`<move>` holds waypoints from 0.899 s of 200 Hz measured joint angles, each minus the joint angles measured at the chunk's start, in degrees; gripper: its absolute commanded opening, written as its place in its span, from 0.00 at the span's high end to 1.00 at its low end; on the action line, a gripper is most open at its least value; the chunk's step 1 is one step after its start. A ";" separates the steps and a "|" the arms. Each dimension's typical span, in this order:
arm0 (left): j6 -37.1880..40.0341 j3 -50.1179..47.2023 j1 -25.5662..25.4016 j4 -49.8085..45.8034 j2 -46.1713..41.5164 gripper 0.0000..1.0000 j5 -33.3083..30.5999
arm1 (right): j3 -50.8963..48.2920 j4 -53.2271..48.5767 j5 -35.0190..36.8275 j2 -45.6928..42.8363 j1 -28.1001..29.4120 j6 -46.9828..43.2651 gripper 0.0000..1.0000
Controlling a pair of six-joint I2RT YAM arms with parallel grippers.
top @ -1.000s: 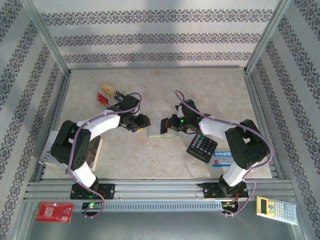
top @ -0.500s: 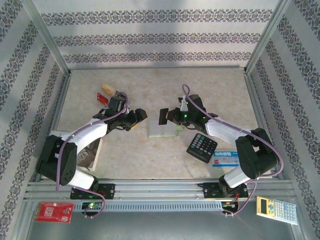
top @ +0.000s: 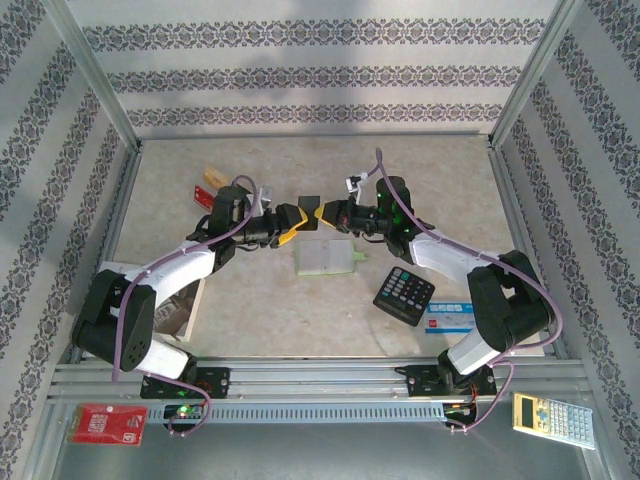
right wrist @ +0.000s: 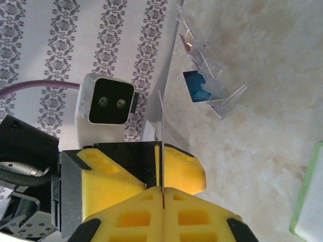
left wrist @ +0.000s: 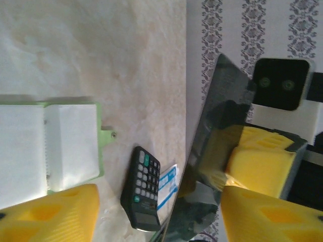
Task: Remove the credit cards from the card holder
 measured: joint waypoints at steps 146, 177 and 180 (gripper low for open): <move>5.53 5.57 1.44 -5.86 -0.68 1.00 0.33 | -0.02 1.73 -2.56 1.38 -1.86 1.64 0.54; 11.85 7.93 2.01 -19.34 -2.49 1.00 -7.02 | 0.09 -3.63 0.35 1.36 -2.34 -1.70 0.39; 12.81 8.41 2.10 -21.27 -2.73 1.00 -8.41 | 0.09 -4.39 0.85 1.36 -2.40 -1.99 0.38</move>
